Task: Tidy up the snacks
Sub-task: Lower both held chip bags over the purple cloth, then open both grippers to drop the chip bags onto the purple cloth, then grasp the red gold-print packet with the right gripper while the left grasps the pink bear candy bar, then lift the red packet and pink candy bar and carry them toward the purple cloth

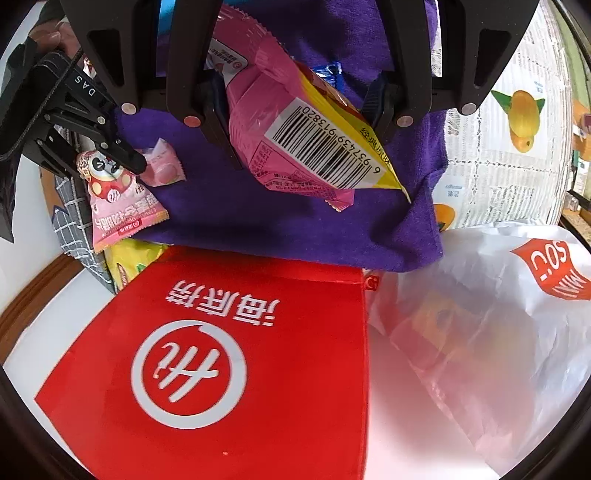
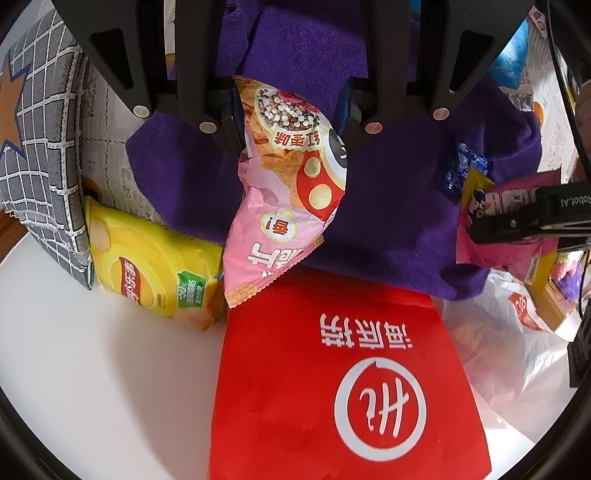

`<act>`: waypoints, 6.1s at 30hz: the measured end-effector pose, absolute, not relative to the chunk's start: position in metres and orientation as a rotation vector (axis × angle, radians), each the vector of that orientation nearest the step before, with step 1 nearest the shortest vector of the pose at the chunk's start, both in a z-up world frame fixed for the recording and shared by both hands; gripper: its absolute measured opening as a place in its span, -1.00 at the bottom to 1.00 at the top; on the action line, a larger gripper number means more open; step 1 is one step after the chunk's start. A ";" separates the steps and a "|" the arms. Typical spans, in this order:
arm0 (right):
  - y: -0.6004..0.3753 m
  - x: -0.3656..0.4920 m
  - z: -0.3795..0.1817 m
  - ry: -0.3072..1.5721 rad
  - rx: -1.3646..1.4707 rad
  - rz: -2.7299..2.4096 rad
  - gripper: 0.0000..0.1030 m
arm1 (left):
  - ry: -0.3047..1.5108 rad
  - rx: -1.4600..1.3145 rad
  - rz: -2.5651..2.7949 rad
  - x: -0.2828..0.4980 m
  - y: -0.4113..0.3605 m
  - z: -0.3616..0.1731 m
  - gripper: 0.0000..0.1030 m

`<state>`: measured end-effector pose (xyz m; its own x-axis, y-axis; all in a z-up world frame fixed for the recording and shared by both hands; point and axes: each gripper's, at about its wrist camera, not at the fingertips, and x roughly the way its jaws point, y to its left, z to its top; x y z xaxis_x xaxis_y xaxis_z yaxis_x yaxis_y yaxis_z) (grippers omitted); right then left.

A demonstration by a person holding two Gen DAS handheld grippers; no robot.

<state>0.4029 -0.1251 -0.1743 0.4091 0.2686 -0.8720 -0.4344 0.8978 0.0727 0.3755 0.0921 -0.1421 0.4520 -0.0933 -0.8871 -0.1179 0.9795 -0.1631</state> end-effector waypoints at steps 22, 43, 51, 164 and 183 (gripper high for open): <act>-0.115 0.400 -0.187 1.108 -0.251 0.442 -0.23 | 1.192 -0.195 0.077 0.382 0.095 -0.161 0.06; -0.132 0.401 -0.138 1.015 -0.201 0.412 0.30 | 1.153 -0.118 0.031 0.381 0.065 -0.153 0.34; -0.141 0.392 -0.109 0.947 -0.162 0.382 0.30 | 1.074 -0.145 -0.005 0.368 0.067 -0.126 0.49; -0.195 0.137 -0.206 0.970 -0.067 0.270 -0.21 | 0.936 -0.061 0.009 0.095 0.060 -0.192 -0.46; -0.189 0.136 -0.206 0.977 -0.079 0.332 0.22 | 0.927 -0.125 -0.011 0.093 0.068 -0.192 -0.51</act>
